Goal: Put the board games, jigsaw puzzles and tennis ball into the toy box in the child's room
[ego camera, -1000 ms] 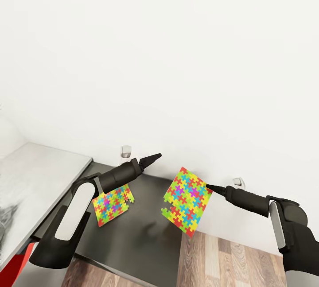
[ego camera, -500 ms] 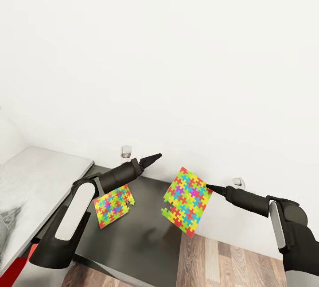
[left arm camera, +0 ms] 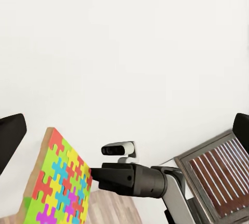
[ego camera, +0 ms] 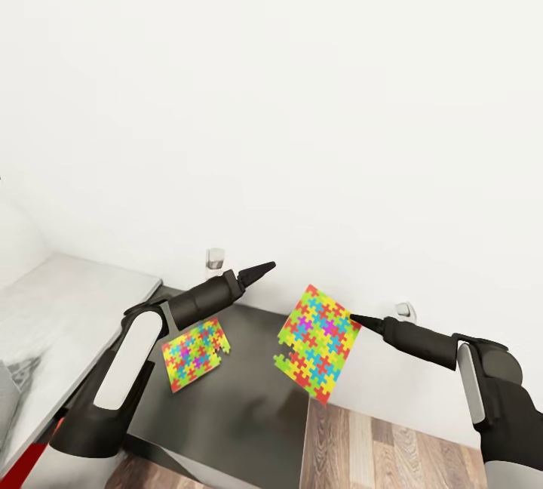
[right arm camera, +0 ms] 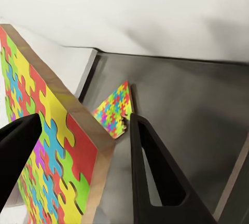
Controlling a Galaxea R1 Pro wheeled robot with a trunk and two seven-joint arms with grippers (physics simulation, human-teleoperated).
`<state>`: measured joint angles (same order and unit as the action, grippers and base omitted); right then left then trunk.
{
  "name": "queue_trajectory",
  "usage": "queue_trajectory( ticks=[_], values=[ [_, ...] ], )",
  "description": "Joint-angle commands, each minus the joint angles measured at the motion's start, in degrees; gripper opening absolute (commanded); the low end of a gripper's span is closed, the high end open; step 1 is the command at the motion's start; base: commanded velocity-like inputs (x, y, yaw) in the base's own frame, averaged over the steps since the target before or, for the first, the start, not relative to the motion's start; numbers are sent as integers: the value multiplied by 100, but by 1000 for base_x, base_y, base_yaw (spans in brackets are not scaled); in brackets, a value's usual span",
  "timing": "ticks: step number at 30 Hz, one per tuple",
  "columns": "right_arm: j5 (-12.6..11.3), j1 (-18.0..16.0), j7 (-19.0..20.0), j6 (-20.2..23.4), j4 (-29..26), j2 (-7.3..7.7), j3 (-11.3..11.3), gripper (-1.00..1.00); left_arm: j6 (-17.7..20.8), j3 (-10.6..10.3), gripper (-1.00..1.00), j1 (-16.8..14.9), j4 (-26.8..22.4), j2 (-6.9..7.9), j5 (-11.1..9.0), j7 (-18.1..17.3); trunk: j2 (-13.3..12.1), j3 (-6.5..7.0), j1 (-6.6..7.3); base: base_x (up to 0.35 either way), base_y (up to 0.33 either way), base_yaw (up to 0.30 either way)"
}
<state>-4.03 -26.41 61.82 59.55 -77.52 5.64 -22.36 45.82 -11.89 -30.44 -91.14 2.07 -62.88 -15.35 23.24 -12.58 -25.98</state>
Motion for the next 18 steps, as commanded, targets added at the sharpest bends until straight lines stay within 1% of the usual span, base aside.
queue_trajectory(
  ticks=[1,18],
  values=[
    [-28,-5,-10,46,0,-4,-2,-100,14,-3,100,-6,0,3,3,-13,-32,17,19,0,0,0],
    [-28,-5,-12,46,0,-3,-4,-100,14,-6,100,-6,0,-29,4,-10,-32,180,19,0,0,0]
  ],
)
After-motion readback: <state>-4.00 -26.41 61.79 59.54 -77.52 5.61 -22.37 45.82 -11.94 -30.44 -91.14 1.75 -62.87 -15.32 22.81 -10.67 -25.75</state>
